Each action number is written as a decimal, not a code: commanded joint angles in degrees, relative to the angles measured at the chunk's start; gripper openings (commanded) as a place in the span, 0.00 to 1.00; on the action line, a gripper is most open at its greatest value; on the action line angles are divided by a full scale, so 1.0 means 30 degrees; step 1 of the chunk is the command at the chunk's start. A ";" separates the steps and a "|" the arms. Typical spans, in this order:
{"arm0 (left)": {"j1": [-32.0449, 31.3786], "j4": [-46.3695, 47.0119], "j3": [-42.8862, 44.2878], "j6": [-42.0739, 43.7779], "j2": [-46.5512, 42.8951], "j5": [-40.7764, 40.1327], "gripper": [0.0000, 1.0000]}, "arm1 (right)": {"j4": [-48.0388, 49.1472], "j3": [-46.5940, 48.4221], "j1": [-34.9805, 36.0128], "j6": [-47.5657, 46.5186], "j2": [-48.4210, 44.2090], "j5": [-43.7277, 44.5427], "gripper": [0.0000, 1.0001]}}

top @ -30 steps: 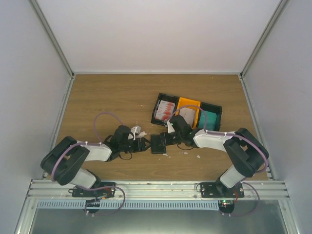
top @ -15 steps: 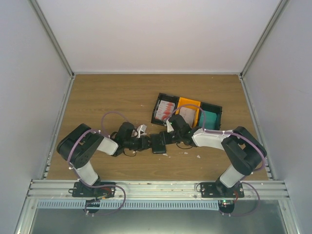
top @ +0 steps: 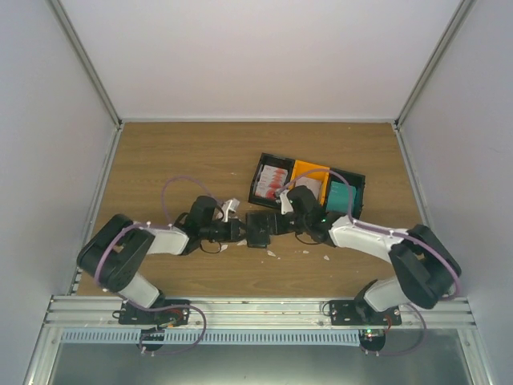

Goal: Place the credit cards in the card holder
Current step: Turn over the card holder at the center of the board.

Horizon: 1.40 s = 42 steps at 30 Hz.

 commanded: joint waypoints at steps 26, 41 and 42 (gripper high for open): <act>-0.1731 0.0040 0.0746 1.4862 -1.5086 -1.0119 0.00 | 0.0602 0.1802 -0.0467 0.8412 -0.8907 -0.1644 0.91; -0.1779 0.8644 -0.0047 3.4307 -1.3217 -0.6857 0.00 | 0.2828 0.4803 -0.0462 1.0179 -0.9262 -0.3586 0.94; -0.1779 0.8488 0.0172 3.4965 -1.3115 -0.6579 0.00 | 0.2415 0.5007 -0.0460 1.0241 -0.9096 -0.3588 0.94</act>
